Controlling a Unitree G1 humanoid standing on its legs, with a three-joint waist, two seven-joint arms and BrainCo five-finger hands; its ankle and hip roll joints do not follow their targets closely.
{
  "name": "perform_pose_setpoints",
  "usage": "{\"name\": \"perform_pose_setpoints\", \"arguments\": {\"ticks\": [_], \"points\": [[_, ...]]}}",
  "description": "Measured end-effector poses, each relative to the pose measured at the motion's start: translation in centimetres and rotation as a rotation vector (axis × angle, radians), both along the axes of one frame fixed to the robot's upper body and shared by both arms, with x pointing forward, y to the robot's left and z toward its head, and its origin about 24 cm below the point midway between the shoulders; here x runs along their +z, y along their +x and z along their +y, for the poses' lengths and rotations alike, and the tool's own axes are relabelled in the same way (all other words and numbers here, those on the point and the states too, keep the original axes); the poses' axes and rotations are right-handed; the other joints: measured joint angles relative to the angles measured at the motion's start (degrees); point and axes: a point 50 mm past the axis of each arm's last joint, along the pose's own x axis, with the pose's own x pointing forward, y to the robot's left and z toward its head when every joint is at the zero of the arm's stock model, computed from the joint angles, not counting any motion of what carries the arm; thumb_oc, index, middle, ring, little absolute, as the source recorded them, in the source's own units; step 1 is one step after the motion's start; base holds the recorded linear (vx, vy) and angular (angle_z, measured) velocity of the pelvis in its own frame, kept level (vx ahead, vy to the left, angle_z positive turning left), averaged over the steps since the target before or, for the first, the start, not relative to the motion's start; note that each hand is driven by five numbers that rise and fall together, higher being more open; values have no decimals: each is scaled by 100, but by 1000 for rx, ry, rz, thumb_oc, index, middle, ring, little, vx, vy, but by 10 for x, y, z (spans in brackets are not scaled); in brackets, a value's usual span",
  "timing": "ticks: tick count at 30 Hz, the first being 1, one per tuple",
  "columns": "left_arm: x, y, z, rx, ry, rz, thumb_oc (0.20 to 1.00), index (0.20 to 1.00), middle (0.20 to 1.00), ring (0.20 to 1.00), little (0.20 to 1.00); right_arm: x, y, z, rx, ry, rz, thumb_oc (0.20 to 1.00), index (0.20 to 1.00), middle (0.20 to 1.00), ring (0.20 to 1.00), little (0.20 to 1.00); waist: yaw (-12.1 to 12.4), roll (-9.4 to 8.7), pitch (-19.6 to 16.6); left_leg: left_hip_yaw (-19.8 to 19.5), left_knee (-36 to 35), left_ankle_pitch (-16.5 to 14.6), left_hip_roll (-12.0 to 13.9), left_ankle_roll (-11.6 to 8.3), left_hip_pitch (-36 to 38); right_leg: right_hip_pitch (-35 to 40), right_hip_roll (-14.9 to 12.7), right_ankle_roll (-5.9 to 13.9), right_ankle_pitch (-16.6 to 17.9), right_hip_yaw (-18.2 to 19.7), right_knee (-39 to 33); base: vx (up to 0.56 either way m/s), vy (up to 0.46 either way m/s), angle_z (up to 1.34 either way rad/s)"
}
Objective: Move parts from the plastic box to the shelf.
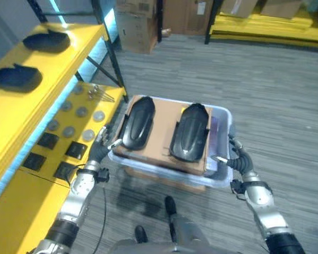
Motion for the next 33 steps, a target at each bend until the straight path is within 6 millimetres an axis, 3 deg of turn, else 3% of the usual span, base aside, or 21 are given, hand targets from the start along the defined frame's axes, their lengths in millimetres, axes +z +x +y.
{"name": "perform_pose_setpoints", "arguments": {"ticks": [4,5,6,7,8,9,10,11,15,21,22,28,29,33], "points": [[0,0,-3,-9,-9,1,1000,1000,1000,1000,1000,4,2,-5,-8,-29,-3,1000,1000,1000,1000,1000,-90,-80,51,105,555,-17,293,-83,-60,324,132,-170,-233,-179,-45,113,-141,27],[2,3,-4,-17,-5,-9,1000,1000,1000,1000,1000,7,3,-9,-17,-40,-12,1000,1000,1000,1000,1000,-39,-137,117,-21,1174,59,334,-190,-334,334,115,-379,-374,-228,61,22,-76,18],[2,3,-4,-17,-5,-9,1000,1000,1000,1000,1000,7,3,-9,-17,-40,-12,1000,1000,1000,1000,1000,-39,-137,117,-21,1174,59,334,-190,-334,334,115,-379,-374,-228,61,21,-54,12],[6,5,-5,-24,-5,-22,1000,1000,1000,1000,1000,8,4,-12,-39,-44,-15,1000,1000,1000,1000,1000,-31,-241,208,-211,1797,-29,399,-276,-649,325,45,-383,-376,-223,97,50,-7,-6],[4,4,-6,-27,-4,-16,1000,1000,1000,1000,1000,10,9,-13,-49,-56,-23,1000,1000,1000,1000,1000,67,-233,245,-506,1952,-187,445,-506,-897,356,43,-294,-393,-190,63,74,28,-9],[6,6,-6,-29,-4,-25,1000,1000,1000,1000,1000,14,12,-12,-47,-71,-37,1000,1000,1000,1000,1000,85,-219,270,-716,1918,-212,427,-547,-988,357,43,-275,-409,-155,34,68,69,-15],[8,7,-6,-27,-3,-32,1000,1000,1000,1000,1000,19,19,-11,-47,-89,-61,1000,1000,1000,1000,1000,89,-291,348,-809,1640,-213,451,-550,-1067,359,46,-250,-389,-36,-56,38,89,-27],[11,9,-8,-34,0,-42,1000,1000,1000,1000,1000,27,29,-9,-55,-91,-97,1000,1000,1000,1000,1000,140,-250,403,-849,1153,-197,470,-550,-1065,359,39,-196,-319,66,-148,41,88,-37],[10,10,-19,-83,6,-38,1000,1000,1000,1000,1000,37,43,-5,-62,-142,-143,1000,1000,1000,1000,1000,105,-222,497,-527,149,-54,650,-581,-1064,312,120,-255,-210,65,-296,16,76,-24],[17,15,-21,-104,35,-69,1000,1000,1000,1000,1000,41,48,3,-62,-182,-179,1000,1000,1000,1000,1000,88,-187,501,-373,-263,404,365,-437,-1077,73,240,-191,123,172,-827,23,36,-11],[21,18,-22,-104,35,-83,1000,1000,1000,1000,1000,45,50,3,-79,-183,-204,1000,1000,1000,1000,1000,137,-154,521,-356,-267,808,343,-417,-1066,-75,248,-213,144,135,-841,40,54,4],[32,26,-24,-94,35,-126,1000,1000,1000,1000,1000,72,67,14,-71,-215,-318,1000,1000,1000,1000,1000,355,-10,688,-394,-379,769,127,-405,-1221,-271,44,-192,184,127,-849,16,13,6],[34,26,-22,-80,37,-141,1000,1000,1000,1000,1000,77,67,17,-71,-241,-348,1000,1000,1000,1000,1000,469,4,693,-402,-379,766,85,-401,-1248,-277,-8,-117,185,92,-863,11,-1,17],[33,25,-19,-74,47,-140,1000,1000,1000,1000,1000,91,65,24,-61,-266,-430,1000,1000,1000,1000,1000,500,3,695,-408,-378,751,87,-359,-1416,-311,-42,68,288,-34,-1040,8,-2,19]]}}
